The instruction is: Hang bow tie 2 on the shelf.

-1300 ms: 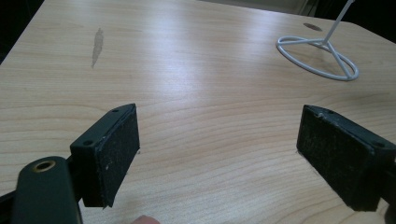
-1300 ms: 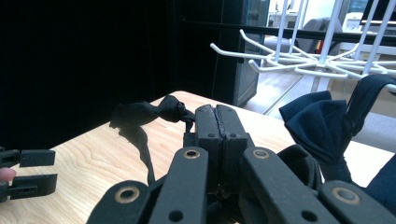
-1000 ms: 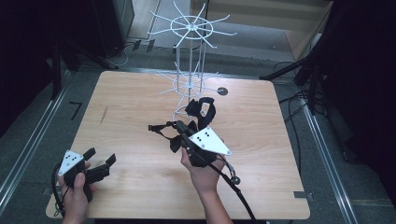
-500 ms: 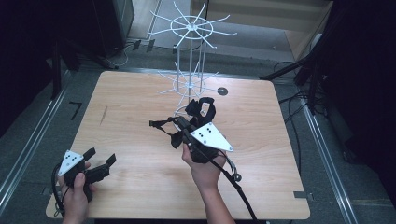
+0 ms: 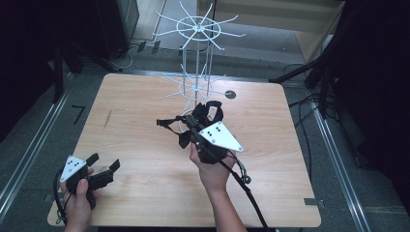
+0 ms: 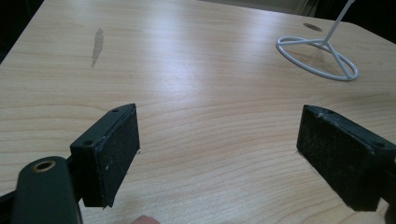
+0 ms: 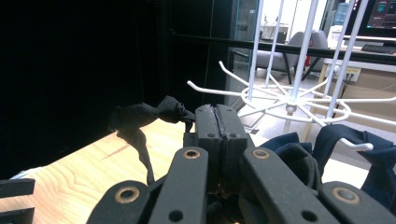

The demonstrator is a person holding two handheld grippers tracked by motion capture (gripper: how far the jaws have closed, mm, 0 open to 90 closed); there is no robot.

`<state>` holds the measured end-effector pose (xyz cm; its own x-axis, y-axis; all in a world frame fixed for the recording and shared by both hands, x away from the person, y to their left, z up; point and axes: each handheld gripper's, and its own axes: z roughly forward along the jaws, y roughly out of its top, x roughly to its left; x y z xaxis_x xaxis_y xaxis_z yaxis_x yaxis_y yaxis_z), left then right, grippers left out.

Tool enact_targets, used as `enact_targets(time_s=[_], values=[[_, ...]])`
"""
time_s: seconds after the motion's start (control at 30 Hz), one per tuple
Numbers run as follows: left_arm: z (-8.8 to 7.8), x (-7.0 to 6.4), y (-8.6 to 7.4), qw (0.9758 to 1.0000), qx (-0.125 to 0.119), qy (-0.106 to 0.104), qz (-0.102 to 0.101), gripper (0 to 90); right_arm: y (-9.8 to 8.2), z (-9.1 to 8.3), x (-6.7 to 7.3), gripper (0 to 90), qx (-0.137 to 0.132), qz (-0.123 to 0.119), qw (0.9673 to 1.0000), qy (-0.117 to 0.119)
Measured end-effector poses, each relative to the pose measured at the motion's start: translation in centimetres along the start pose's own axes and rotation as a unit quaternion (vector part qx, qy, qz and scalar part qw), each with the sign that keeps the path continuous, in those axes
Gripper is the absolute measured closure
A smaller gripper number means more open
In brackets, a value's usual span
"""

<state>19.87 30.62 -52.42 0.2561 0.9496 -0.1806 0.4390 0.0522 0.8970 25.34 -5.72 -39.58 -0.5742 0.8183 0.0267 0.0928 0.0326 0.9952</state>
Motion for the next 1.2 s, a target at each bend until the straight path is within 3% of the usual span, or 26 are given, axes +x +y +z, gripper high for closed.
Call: enact_targets(time_s=[0.8,1.2], values=[[0.0,0.0,0.0,1.0000,0.000,0.000,-0.001,14.0,0.7,1.0,-1.1,90.0,0.000,0.013,0.9998,-0.016],[0.0,0.0,0.0,1.0000,-0.002,0.001,-0.003,14.0,1.2,1.9,-1.9,90.0,0.006,0.023,0.9990,-0.038]])
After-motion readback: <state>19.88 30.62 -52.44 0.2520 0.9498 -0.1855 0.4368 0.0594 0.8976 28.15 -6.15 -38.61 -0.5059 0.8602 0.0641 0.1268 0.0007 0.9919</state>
